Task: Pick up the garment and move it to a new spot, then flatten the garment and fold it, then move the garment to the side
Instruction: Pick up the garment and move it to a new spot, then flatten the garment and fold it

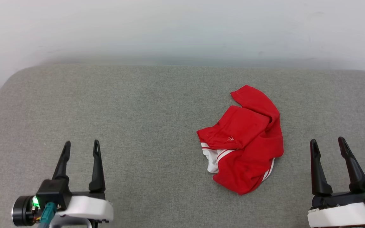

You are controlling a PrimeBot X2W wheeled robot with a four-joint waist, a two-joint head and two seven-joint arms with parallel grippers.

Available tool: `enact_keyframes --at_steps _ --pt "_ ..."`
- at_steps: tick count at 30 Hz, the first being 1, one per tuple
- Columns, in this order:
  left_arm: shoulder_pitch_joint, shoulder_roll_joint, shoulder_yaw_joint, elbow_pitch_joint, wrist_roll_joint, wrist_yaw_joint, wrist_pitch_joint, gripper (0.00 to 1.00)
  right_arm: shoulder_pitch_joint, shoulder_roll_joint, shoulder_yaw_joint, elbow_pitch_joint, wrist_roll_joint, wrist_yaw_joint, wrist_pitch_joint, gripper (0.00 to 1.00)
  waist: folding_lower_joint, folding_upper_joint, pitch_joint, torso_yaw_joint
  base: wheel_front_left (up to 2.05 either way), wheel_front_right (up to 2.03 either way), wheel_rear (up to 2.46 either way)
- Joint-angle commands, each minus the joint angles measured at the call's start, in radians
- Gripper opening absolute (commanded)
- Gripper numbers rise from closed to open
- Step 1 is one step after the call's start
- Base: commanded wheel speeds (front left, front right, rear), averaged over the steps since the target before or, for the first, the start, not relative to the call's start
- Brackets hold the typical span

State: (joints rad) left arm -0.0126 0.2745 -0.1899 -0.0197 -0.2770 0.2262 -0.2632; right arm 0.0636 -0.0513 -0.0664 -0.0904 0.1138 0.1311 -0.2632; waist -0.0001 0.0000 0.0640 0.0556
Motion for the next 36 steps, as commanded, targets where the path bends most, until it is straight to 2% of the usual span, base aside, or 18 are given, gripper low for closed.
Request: enact_keyframes --at_steps 1,8,15,23,36 --pt "0.014 -0.010 0.012 -0.001 0.012 -0.011 -0.002 1.00 0.009 0.002 0.000 0.004 0.002 -0.001 -0.002 1.00 0.0001 0.0000 -0.001 0.000 0.00 0.00 0.00" --pt "0.063 -0.072 0.066 0.024 0.113 -0.101 -0.002 1.00 0.024 0.002 0.001 0.031 0.005 -0.001 -0.002 1.00 0.0001 0.0000 -0.011 0.002 0.00 0.00 0.00" --pt "0.074 -0.119 0.098 0.043 0.172 -0.155 -0.002 1.00 0.035 0.002 0.006 0.057 0.001 -0.001 -0.002 1.00 0.0001 0.0000 -0.018 0.003 0.00 0.00 0.00" --pt "0.076 -0.144 0.125 0.054 0.213 -0.191 -0.002 1.00 0.039 0.002 0.010 0.069 -0.001 -0.001 -0.002 1.00 0.0001 0.0000 -0.011 0.002 0.00 0.00 0.00" --pt "0.065 -0.169 0.155 0.056 0.240 -0.218 -0.002 1.00 0.031 0.002 0.009 0.078 -0.002 -0.001 -0.002 1.00 0.0001 0.0000 -0.005 0.005 0.00 0.00 0.00"
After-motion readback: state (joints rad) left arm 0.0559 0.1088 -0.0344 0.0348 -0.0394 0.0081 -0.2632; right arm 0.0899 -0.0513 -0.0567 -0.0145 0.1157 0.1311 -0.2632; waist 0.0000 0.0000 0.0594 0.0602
